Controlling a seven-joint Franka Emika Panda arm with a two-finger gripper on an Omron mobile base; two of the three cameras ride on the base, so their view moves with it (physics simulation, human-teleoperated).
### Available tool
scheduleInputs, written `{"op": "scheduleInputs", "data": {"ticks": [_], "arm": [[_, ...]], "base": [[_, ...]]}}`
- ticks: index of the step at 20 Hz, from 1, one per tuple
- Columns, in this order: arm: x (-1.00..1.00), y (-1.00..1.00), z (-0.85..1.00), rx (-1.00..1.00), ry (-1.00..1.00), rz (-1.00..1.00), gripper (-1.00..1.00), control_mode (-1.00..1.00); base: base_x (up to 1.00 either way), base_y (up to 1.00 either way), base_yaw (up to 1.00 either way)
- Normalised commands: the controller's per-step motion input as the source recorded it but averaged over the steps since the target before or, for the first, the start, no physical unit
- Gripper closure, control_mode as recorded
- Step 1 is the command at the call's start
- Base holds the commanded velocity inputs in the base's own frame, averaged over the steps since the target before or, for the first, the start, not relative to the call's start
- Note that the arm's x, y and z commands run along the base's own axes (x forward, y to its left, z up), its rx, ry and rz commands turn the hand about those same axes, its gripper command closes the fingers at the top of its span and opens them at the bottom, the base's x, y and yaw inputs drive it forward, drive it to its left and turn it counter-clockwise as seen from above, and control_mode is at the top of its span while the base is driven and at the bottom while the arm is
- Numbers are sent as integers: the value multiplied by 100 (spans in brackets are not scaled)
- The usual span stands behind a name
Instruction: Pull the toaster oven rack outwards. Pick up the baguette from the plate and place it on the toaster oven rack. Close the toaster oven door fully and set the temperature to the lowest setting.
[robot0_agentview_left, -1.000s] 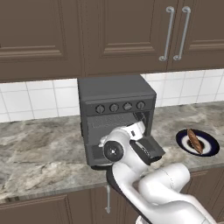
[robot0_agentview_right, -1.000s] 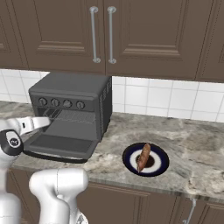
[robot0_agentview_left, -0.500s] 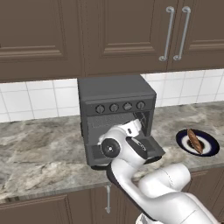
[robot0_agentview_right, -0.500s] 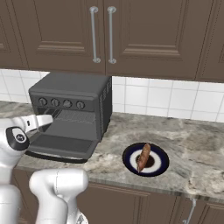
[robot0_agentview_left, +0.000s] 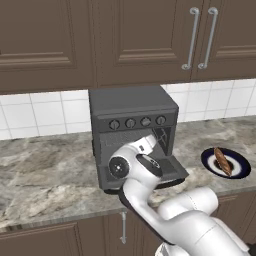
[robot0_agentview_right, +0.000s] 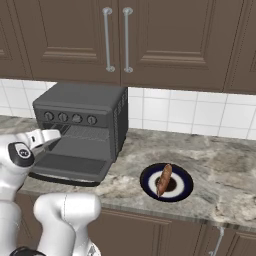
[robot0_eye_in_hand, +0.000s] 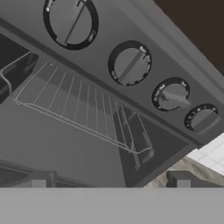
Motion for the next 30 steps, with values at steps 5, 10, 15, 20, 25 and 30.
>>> {"op": "scheduleInputs", "data": {"ticks": [5,10,15,20,25,30], "arm": [[21,0,-10,-1,2,0,-100,-100],[23,1,-24,-2,1,0,-100,-100],[23,2,-20,0,0,0,-100,-100],[24,0,0,0,0,0,-100,-100],[20,0,0,-1,0,0,-100,-100],[19,5,-9,-4,0,0,-100,-100]], "base": [[0,0,0],[0,0,0],[0,0,0],[0,0,0],[0,0,0],[0,0,0]]}}
